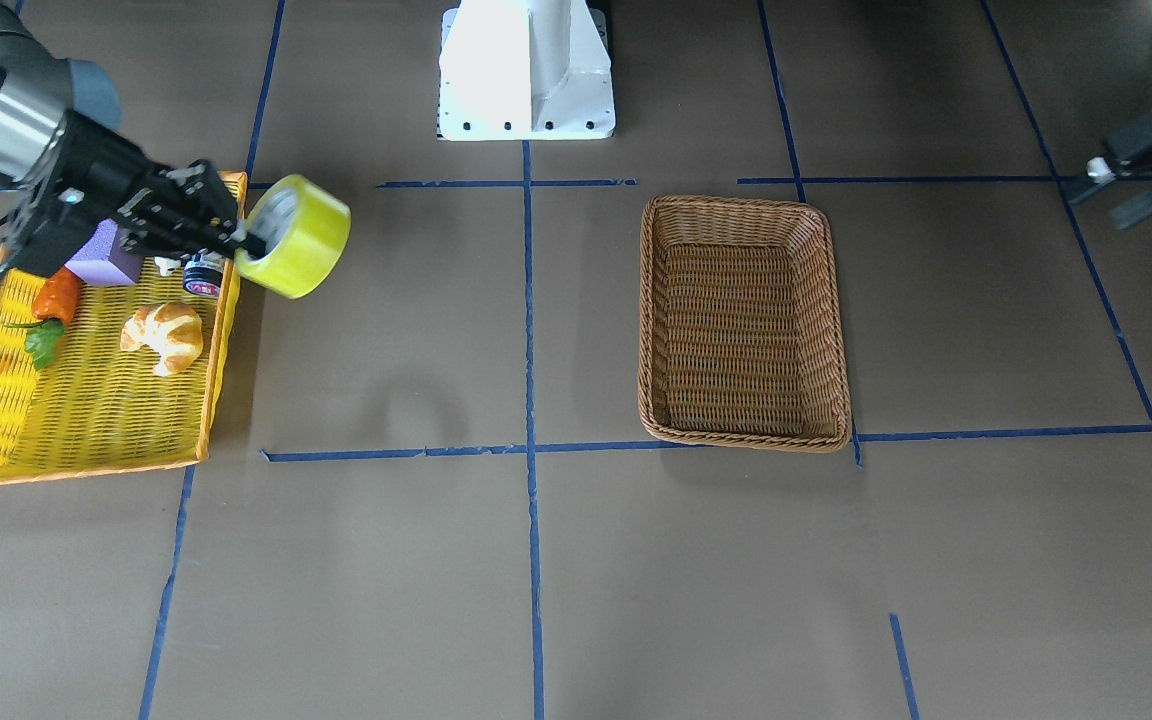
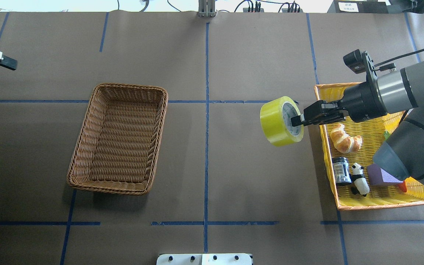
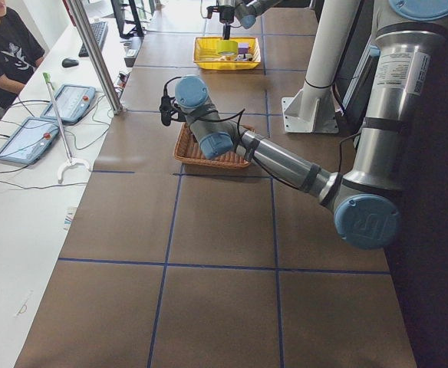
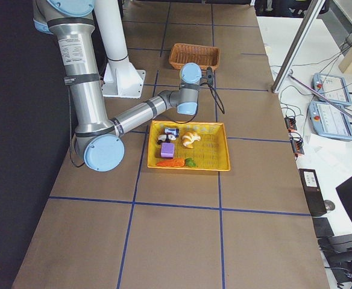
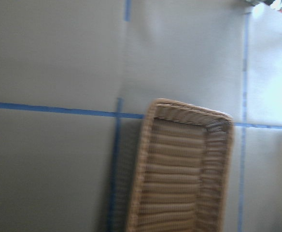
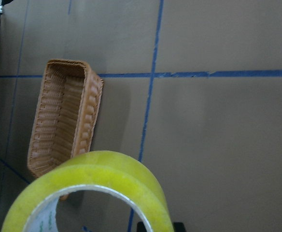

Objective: Move tape to another basket

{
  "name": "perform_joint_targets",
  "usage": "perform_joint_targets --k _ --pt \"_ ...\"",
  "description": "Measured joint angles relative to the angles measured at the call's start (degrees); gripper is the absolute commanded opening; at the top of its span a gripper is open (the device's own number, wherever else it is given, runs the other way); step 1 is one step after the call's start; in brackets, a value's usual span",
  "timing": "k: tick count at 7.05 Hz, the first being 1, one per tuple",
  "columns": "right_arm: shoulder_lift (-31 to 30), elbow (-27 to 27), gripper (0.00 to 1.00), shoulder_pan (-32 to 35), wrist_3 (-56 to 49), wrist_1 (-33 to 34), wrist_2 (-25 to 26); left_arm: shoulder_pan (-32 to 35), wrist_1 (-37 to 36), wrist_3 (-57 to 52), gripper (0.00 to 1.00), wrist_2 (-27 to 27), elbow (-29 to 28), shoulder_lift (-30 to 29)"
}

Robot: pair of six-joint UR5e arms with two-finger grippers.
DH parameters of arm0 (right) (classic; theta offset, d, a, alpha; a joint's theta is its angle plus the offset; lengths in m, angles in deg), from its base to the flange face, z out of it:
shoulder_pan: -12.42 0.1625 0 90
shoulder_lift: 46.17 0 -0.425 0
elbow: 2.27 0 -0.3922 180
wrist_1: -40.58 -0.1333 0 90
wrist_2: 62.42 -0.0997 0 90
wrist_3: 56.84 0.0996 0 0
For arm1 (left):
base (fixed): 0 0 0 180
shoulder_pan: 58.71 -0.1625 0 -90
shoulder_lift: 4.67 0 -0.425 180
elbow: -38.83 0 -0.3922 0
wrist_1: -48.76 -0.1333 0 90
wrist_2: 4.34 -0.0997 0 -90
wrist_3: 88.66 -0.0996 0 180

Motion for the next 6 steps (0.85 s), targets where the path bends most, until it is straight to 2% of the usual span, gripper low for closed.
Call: perform_joint_targets --k 1,3,5,6 --pt "0.25 -0.15 0.00 -1.14 7.07 -4.86 0.48 -3.38 5.47 8.28 1.00 -2.94 0.33 -2.53" --pt "0.79 -0.16 0.00 -4.55 18.76 -15.61 5.55 -12.88 19.94 28.44 1.00 -14.36 1.98 -5.46" --pt "0.96 -0.23 0.00 -11.59 28.36 -28.33 16.42 -20.49 33.11 44.79 1.00 -25.38 3.06 -8.65" --pt "0.96 -0.14 0.00 -15.18 30.02 -33.03 21.15 -23.55 36.13 48.72 1.00 -29.35 4.22 -10.33"
